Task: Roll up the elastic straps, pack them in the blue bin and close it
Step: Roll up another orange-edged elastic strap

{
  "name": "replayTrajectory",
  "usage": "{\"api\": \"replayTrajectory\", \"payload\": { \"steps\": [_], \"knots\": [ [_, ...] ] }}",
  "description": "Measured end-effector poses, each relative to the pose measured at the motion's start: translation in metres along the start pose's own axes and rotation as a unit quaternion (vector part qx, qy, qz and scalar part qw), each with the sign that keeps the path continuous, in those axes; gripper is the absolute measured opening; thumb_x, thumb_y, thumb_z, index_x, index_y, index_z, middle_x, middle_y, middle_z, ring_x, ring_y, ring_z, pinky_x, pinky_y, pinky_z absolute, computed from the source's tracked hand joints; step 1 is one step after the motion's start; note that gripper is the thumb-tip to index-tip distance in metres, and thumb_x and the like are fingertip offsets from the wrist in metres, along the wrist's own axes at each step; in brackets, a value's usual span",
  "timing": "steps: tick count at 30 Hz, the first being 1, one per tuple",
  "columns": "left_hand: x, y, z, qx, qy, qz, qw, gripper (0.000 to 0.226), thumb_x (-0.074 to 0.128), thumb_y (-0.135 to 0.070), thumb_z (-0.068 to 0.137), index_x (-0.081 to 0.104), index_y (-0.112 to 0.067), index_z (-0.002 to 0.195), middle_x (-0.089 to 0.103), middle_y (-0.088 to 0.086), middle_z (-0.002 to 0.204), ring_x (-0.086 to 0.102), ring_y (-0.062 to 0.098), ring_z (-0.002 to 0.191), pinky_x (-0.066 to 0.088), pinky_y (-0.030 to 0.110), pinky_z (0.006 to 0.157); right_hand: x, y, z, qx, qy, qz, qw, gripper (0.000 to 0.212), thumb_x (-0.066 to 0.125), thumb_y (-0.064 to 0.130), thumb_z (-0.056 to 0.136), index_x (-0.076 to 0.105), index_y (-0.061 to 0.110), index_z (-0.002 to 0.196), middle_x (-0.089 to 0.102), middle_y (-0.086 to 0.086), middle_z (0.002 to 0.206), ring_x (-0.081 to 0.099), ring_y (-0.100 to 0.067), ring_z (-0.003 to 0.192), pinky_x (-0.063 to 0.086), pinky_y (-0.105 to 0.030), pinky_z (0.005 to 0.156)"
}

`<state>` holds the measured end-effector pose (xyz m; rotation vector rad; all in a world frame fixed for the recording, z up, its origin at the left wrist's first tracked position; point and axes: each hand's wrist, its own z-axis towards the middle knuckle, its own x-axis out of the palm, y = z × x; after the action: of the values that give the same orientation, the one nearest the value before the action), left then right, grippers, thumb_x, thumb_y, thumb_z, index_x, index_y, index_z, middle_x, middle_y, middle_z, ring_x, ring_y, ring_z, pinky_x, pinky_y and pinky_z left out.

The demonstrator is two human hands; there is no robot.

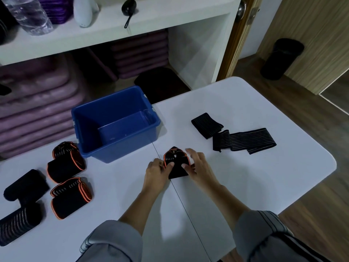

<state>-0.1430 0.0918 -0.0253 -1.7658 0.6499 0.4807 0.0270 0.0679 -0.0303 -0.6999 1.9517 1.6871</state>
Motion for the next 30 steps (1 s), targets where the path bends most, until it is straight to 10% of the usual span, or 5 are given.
{"api": "replayTrajectory", "payload": {
  "steps": [6,17,22,30],
  "knots": [
    [0.001,0.000,0.005,-0.012,0.062,-0.037,0.997,0.031,0.050,-0.036,0.093,0.059,-0.019,0.116,0.060,0.010,0.106,0.057,0.024,0.100,0.045,0.033,0.089,0.008,-0.003,0.002,-0.027,0.047,0.000,0.999,0.050,0.059,0.022,0.088,0.045,0.028,0.136,0.049,-0.005,0.133,0.042,-0.021,0.123,0.028,-0.018,0.097],
    [-0.022,0.008,-0.015,-0.102,0.114,-0.168,0.974,0.020,0.054,-0.021,0.092,0.057,-0.016,0.112,0.060,0.001,0.101,0.057,0.019,0.095,0.046,0.031,0.085,0.022,0.005,-0.003,-0.003,0.059,0.027,0.998,0.049,0.054,0.037,0.074,0.047,0.044,0.121,0.058,0.005,0.122,0.049,-0.021,0.111,0.042,-0.037,0.096],
    [-0.059,0.050,-0.060,-0.118,0.043,-0.237,0.963,0.022,0.059,-0.012,0.086,0.057,-0.016,0.108,0.059,0.008,0.107,0.057,0.024,0.098,0.047,0.031,0.080,0.055,0.052,-0.027,-0.115,0.083,0.013,0.990,0.057,0.045,0.047,0.067,0.056,0.026,0.119,0.058,0.008,0.121,0.048,-0.008,0.109,0.033,-0.028,0.097],
    [-0.131,0.117,-0.142,-0.180,-0.131,-0.318,0.922,0.030,0.055,-0.020,0.062,0.057,-0.016,0.092,0.059,0.016,0.101,0.058,0.027,0.090,0.047,0.039,0.080,0.156,0.120,-0.062,-0.195,0.184,0.020,0.963,0.048,0.059,0.035,0.073,0.044,0.045,0.117,0.046,0.018,0.116,0.047,-0.013,0.111,0.039,-0.034,0.100]
  ]
}}
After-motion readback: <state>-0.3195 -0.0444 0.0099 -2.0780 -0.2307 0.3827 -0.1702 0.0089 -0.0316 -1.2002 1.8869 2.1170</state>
